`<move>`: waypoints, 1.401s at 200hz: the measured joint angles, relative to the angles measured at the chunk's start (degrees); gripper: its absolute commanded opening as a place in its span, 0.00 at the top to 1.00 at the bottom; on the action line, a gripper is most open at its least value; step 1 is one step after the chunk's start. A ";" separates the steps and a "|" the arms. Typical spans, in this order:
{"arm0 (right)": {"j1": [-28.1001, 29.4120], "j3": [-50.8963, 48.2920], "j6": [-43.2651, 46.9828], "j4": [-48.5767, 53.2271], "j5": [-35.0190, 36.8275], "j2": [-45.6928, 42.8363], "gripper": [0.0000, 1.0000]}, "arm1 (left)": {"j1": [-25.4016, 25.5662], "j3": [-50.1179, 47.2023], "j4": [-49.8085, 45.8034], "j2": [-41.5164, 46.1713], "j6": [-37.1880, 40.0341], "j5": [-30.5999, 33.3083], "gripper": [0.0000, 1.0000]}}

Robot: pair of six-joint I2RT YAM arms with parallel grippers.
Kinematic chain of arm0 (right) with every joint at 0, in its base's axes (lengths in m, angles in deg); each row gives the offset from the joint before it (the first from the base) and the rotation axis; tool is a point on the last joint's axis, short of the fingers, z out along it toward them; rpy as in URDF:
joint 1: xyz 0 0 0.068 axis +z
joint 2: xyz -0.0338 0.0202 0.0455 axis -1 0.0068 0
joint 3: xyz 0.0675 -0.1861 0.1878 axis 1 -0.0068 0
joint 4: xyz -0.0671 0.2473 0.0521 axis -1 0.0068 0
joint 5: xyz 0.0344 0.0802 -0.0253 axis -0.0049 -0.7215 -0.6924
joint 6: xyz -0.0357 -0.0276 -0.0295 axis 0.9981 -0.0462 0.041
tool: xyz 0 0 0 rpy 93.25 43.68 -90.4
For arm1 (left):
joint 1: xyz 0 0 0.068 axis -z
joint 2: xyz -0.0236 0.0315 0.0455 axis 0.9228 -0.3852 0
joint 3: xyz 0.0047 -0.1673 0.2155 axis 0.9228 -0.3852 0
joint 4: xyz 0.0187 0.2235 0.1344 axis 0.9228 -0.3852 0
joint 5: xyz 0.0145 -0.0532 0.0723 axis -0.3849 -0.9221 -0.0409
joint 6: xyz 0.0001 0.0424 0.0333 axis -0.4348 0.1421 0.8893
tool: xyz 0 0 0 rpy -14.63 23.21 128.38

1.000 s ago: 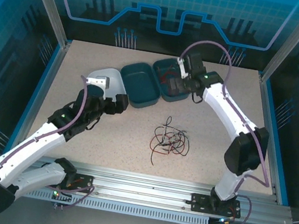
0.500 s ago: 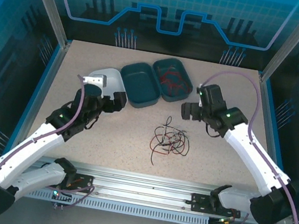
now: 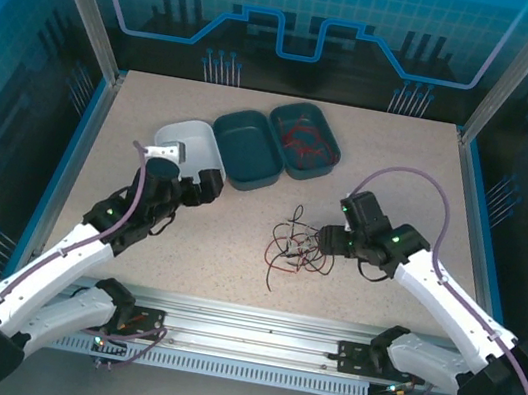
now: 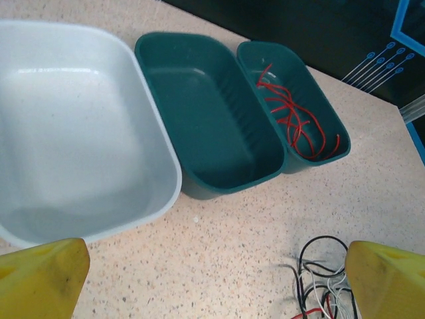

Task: Untangle the cables

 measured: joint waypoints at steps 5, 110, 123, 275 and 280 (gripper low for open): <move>1.57 0.17 -0.17 0.04 0.28 0.46 0.31 | 0.00 -0.76 0.00 0.50 -0.63 0.04 0.01; 27.41 25.27 -8.74 5.35 4.74 34.45 0.59 | -9.38 -5.60 -9.57 13.27 -5.64 6.43 0.01; 28.94 27.96 -9.64 5.53 4.28 38.64 0.63 | -10.08 -5.81 -9.84 13.79 -5.64 6.43 0.01; 23.39 29.09 -23.71 4.35 7.61 50.84 0.56 | -10.80 -7.21 -7.63 9.84 -5.38 3.37 0.01; 23.08 28.76 -23.87 4.00 7.58 50.97 0.55 | -10.82 -7.21 -7.54 9.81 -5.38 3.34 0.01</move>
